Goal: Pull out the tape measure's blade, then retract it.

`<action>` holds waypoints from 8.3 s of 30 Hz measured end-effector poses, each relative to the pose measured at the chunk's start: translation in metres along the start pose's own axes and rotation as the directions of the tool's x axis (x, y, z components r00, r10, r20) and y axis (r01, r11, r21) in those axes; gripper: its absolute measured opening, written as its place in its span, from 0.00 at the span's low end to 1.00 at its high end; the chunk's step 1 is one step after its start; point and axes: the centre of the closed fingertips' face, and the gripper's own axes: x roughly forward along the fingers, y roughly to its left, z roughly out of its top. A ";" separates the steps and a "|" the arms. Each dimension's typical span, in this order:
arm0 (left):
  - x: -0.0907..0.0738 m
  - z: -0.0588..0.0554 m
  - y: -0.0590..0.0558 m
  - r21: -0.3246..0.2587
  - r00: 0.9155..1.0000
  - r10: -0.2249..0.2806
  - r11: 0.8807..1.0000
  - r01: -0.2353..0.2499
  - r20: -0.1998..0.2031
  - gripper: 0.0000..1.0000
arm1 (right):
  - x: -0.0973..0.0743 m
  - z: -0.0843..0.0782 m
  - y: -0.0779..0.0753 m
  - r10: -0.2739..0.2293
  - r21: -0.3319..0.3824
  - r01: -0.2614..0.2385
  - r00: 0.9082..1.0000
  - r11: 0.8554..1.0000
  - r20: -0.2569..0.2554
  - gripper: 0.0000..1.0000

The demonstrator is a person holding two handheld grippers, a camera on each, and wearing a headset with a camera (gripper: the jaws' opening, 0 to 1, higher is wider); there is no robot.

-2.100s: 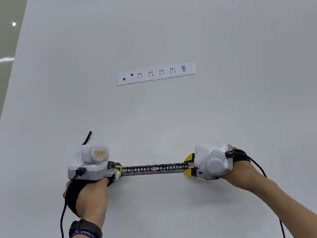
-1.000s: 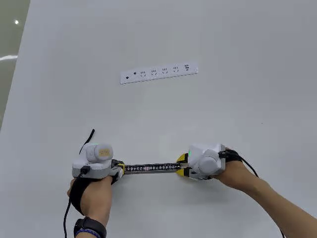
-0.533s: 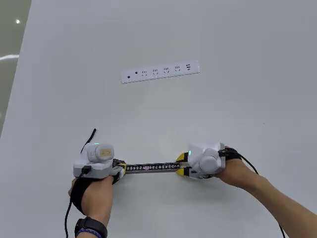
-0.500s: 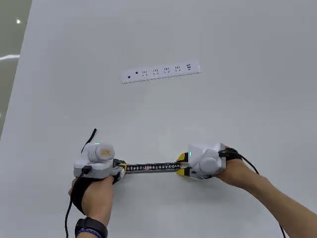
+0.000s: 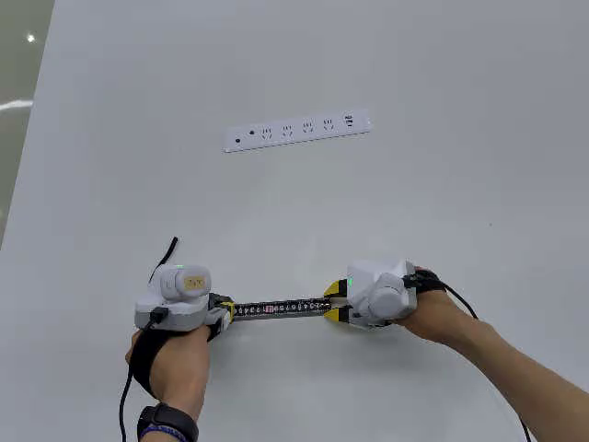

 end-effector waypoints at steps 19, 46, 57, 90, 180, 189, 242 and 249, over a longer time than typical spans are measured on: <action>0.000 0.001 0.000 0.005 0.999 -0.026 1.000 0.026 0.023 0.58 | 0.013 0.015 0.003 0.019 0.021 -0.019 1.000 1.000 0.024 0.14; 0.001 0.001 0.001 0.002 1.000 -0.021 1.000 0.021 0.017 0.58 | 0.035 0.037 0.004 0.041 0.026 -0.043 0.998 0.999 0.057 0.14; 0.000 0.001 0.003 -0.014 0.999 -0.032 0.999 0.033 0.017 0.58 | 0.044 0.045 0.005 0.051 0.034 -0.054 0.996 0.998 0.076 0.14; 0.000 0.001 0.010 -0.085 0.997 -0.071 0.994 0.074 0.036 0.58 | 0.052 0.058 0.000 0.071 0.036 -0.074 0.994 0.997 0.085 0.13; 0.003 0.001 0.012 0.002 0.998 0.019 1.000 -0.019 0.064 0.58 | 0.092 0.094 0.009 0.101 0.000 -0.102 0.983 0.995 0.154 0.13; 0.002 0.001 0.013 0.006 0.998 0.019 1.000 -0.019 0.058 0.58 | 0.096 0.097 0.011 0.096 -0.025 -0.094 0.985 0.995 0.143 0.13; 0.002 0.002 0.015 -0.111 0.983 -0.156 0.980 0.166 0.092 0.58 | 0.103 0.104 0.005 0.070 -0.080 -0.055 0.977 0.995 0.200 0.18; 0.002 0.003 0.016 -0.126 0.982 -0.161 0.977 0.173 0.097 0.58 | 0.102 0.104 0.005 0.076 -0.058 -0.064 0.972 0.996 0.221 0.13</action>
